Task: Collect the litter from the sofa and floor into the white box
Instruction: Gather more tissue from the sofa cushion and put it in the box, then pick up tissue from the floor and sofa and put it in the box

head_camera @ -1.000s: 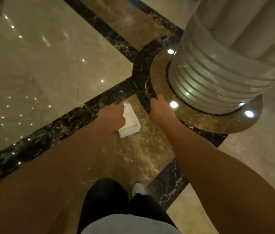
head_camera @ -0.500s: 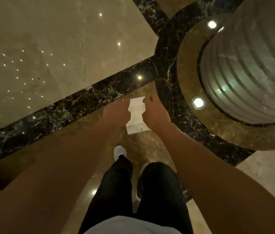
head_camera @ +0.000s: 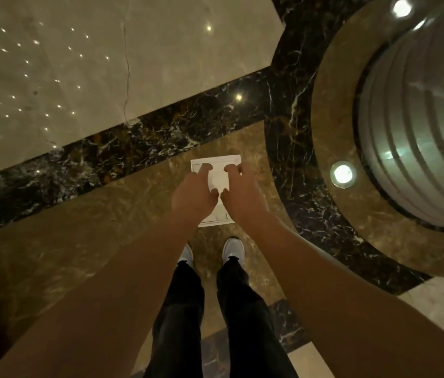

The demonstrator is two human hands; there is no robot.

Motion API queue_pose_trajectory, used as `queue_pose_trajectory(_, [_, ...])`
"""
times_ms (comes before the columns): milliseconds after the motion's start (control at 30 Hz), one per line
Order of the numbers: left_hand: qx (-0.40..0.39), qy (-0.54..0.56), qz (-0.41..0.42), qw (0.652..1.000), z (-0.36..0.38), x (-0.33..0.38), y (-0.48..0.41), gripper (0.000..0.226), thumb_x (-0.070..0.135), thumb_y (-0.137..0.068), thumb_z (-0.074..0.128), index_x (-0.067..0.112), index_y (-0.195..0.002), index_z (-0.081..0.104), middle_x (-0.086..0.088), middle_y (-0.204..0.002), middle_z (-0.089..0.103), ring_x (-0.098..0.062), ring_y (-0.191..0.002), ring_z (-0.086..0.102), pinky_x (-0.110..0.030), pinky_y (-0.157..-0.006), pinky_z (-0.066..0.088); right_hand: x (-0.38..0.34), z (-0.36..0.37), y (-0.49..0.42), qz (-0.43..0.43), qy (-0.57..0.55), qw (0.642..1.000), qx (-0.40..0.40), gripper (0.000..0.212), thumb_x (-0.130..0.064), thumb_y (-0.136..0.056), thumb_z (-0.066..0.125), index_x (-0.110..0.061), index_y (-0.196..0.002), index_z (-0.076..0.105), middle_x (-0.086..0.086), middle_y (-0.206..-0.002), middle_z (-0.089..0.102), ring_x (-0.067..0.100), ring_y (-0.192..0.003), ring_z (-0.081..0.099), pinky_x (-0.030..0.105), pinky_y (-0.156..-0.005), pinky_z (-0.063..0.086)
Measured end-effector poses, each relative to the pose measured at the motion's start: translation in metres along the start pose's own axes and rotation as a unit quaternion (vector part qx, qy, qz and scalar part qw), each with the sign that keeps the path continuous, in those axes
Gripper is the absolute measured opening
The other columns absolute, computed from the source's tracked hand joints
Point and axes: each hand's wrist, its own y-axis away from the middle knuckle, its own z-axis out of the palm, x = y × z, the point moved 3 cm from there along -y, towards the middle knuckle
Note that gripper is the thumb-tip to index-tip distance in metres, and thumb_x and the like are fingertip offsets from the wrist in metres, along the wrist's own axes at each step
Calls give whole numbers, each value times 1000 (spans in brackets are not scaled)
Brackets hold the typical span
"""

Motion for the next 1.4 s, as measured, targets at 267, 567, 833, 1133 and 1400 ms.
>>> queue_pose_trajectory(267, [-17, -11, -67, 998, 0, -21, -11, 67, 20, -82, 56, 20, -143, 29, -14, -121, 58, -33, -100, 59, -38, -75, 49, 26, 2, -6, 56, 13, 995, -82, 77, -13, -88, 60, -17, -149, 14, 14, -154, 22, 33, -131, 39, 46, -98, 48])
queue_pose_trajectory(567, [11, -99, -29, 995, -100, -4, 26, 28, 18, -80, 57, 12, -107, 52, -13, -97, 62, -33, -84, 61, -36, -65, 47, -39, -81, 16, 57, 19, 998, -13, 61, -11, -85, 60, -15, -139, 32, 14, -140, 42, 33, -119, 51, 42, -91, 50])
queue_pose_trajectory(833, [65, -90, -16, 994, -231, 19, 112, 25, 28, -82, 55, 18, -104, 49, -8, -103, 56, -29, -89, 55, -41, -72, 50, -148, -163, 54, -50, 75, 996, 9, 57, -10, -85, 58, -11, -136, 32, 17, -131, 44, 37, -116, 48, 44, -86, 49])
queue_pose_trajectory(1133, [235, -71, -168, 955, -323, -10, 250, 37, 22, -83, 59, 17, -118, 49, -8, -110, 55, -31, -99, 56, -39, -75, 47, -291, -195, 124, -312, 139, 939, 26, 46, -22, -88, 53, -11, -131, 40, 15, -124, 47, 34, -110, 48, 40, -76, 45])
queue_pose_trajectory(1400, [357, -19, -291, 887, -315, -69, 407, 28, 23, -85, 57, 19, -112, 49, -6, -109, 56, -28, -98, 55, -39, -73, 48, -376, -154, 221, -484, 189, 855, -3, 46, -35, -89, 54, -13, -128, 41, 12, -123, 48, 32, -108, 47, 37, -71, 40])
